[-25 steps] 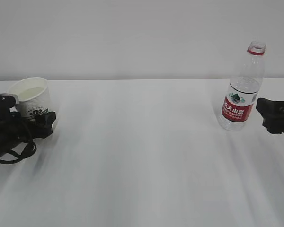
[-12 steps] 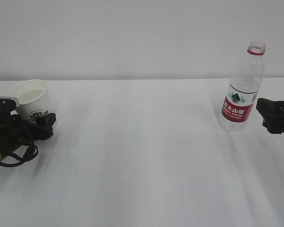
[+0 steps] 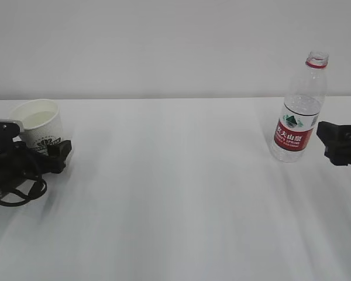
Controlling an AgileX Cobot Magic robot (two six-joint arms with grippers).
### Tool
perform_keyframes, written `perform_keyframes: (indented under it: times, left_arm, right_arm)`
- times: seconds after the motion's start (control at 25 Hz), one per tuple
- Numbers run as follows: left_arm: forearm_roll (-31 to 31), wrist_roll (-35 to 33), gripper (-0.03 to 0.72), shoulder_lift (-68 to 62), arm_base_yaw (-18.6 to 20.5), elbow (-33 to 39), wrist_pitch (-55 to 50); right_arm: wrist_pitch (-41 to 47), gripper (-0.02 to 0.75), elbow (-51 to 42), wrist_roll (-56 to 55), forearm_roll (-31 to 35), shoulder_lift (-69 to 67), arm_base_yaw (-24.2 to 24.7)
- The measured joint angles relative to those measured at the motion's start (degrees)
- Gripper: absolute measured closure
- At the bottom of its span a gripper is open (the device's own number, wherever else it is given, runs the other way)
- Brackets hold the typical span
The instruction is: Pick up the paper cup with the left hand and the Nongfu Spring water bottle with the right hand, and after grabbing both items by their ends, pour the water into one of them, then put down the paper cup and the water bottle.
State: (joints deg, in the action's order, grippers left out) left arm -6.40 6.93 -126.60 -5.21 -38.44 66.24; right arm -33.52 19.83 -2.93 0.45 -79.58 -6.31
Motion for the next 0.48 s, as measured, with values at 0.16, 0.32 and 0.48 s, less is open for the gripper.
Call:
perform_keyframes:
  times: [0.16, 0.32, 0.48]
  left_arm:
    - [0.0, 0.0, -0.004, 2.21, 0.0, 0.22, -0.11]
    - [0.0, 0.0, -0.004, 4.42, 0.0, 0.3, -0.23]
    - [0.0, 0.0, -0.004, 4.51, 0.0, 0.41, -0.33]
  right_arm:
    - [0.0, 0.15, 0.0, 0.0, 0.0, 0.0, 0.0]
    - [0.0, 0.15, 0.0, 0.0, 0.0, 0.0, 0.0]
    - [0.0, 0.151, 0.0, -0.2, 0.0, 0.0, 0.0]
